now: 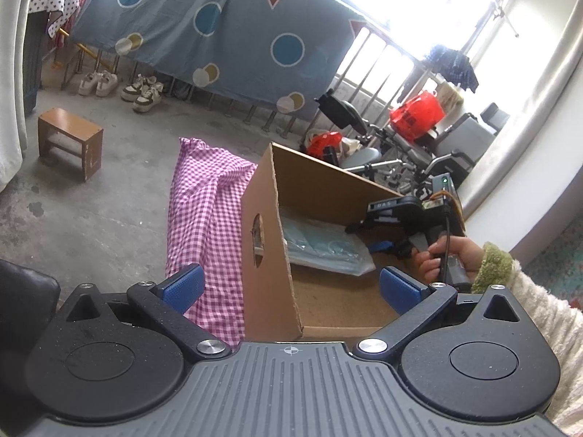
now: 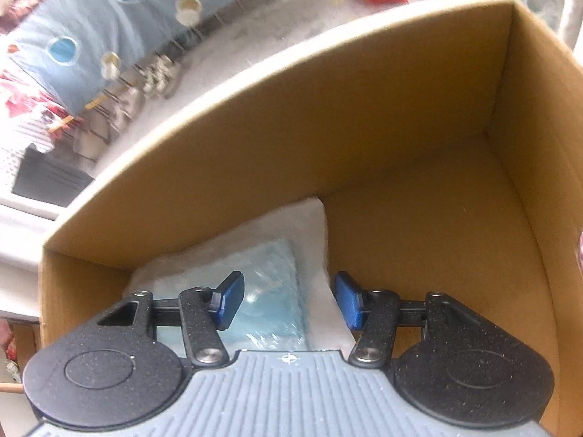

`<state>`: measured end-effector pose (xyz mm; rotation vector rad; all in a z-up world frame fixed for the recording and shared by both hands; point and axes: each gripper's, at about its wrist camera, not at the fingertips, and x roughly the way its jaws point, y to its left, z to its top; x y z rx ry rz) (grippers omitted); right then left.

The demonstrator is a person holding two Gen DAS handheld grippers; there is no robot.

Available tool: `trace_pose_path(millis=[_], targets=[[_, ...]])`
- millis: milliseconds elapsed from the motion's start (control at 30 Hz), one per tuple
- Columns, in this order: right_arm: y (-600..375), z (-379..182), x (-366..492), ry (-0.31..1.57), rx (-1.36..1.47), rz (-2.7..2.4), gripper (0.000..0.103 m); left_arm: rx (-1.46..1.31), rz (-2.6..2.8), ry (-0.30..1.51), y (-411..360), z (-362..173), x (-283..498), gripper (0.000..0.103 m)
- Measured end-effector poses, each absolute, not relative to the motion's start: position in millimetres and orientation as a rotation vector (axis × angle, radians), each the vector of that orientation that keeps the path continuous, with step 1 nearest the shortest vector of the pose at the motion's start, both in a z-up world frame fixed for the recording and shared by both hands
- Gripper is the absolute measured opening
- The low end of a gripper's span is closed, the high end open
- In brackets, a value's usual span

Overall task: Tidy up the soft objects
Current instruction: 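Withdraw the right tool from the box back toward the table items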

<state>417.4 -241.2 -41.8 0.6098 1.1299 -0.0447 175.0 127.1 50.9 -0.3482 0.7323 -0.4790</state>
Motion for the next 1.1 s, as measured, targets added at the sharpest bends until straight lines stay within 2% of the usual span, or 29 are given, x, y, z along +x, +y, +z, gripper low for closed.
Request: trace_pose_path(millis=[267,500,833,1100], targets=[[-243,-39,415,1.082,0.556,-0.044,0.058,-0.348,-0.481,0.738,123,51,174,0.103],[-261,-3,392,0.942,0.576,-0.032,0.068,-0.349,-0.466,0.710,122,59,161,0.103],[-296,89,275,0.704,0.633,0.202,0.071,-0.315,-0.459,0.681,116,74,133,0.103],[-311,118,178,0.640,0.642,0.381,0.072,-0.271,-0.484,0.698,105,73,109,0.103]])
